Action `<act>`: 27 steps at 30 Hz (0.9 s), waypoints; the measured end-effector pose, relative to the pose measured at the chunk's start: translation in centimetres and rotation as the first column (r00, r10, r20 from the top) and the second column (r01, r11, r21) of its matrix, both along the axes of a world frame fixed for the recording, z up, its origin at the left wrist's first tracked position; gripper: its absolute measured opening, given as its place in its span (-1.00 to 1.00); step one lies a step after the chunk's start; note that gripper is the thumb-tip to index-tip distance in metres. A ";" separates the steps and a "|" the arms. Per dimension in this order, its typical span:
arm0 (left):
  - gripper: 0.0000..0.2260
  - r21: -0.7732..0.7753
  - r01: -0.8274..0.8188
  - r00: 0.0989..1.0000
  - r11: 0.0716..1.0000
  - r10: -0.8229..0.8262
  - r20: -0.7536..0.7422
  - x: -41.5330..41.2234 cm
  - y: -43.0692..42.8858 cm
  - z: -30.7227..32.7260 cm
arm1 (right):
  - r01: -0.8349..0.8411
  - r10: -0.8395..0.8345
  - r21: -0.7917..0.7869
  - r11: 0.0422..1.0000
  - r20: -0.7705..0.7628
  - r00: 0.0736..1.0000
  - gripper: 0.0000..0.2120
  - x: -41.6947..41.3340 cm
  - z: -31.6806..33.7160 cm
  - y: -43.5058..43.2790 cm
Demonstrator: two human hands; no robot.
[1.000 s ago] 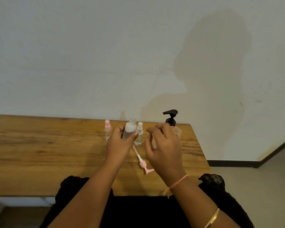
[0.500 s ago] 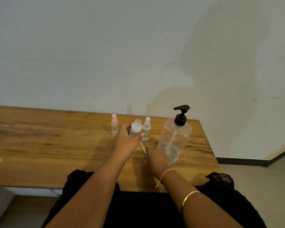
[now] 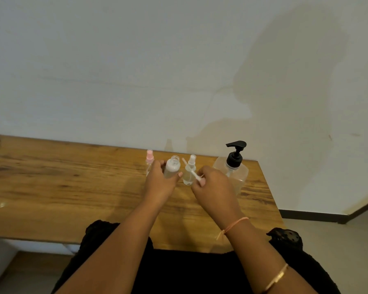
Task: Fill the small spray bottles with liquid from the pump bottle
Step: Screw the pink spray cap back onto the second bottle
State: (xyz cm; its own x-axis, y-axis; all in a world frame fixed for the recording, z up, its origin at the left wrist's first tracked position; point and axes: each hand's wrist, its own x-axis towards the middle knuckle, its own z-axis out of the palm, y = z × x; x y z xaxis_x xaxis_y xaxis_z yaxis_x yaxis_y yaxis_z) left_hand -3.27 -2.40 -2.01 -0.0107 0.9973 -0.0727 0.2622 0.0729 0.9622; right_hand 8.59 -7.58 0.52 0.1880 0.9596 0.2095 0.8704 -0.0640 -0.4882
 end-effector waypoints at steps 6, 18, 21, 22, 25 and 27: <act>-0.63 0.005 -0.044 0.999 0.999 0.044 -0.009 0.0 0.2 -0.1 | -0.037 0.045 0.159 0.987 -0.050 0.998 -0.83 0.1 2.8 -1.0; -0.68 0.020 0.027 0.998 0.999 -0.026 -0.051 0.2 0.5 -0.2 | -0.099 0.098 0.011 0.995 0.054 0.994 -0.78 1.0 4.1 -0.9; -0.69 0.015 0.078 0.994 0.997 -0.077 -0.072 0.3 0.4 -0.7 | -0.115 0.116 -0.015 0.993 0.055 0.992 -0.78 1.6 4.4 -0.8; -0.68 0.009 0.090 0.993 0.996 -0.089 -0.073 0.4 0.4 -0.8 | -0.119 0.119 -0.019 0.993 0.043 0.992 -0.78 1.8 4.5 -0.8; -0.69 0.010 0.126 0.986 0.992 -0.124 -0.107 0.5 0.1 -0.8 | -0.107 0.108 0.005 0.994 -0.039 0.993 -0.81 2.3 4.8 -1.0; -0.69 0.023 0.152 0.981 0.988 -0.148 -0.127 0.6 0.0 -0.6 | -0.091 0.094 0.038 0.995 -0.082 0.992 -0.86 2.7 5.2 -1.2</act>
State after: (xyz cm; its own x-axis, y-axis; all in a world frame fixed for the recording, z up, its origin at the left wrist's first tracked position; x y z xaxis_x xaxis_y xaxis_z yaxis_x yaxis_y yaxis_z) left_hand -2.69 -2.40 -2.59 0.1322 0.9901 -0.0475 0.3861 -0.0073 0.9224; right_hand 11.32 -8.74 5.69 0.1168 0.9664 0.2292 0.8277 0.0328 -0.5603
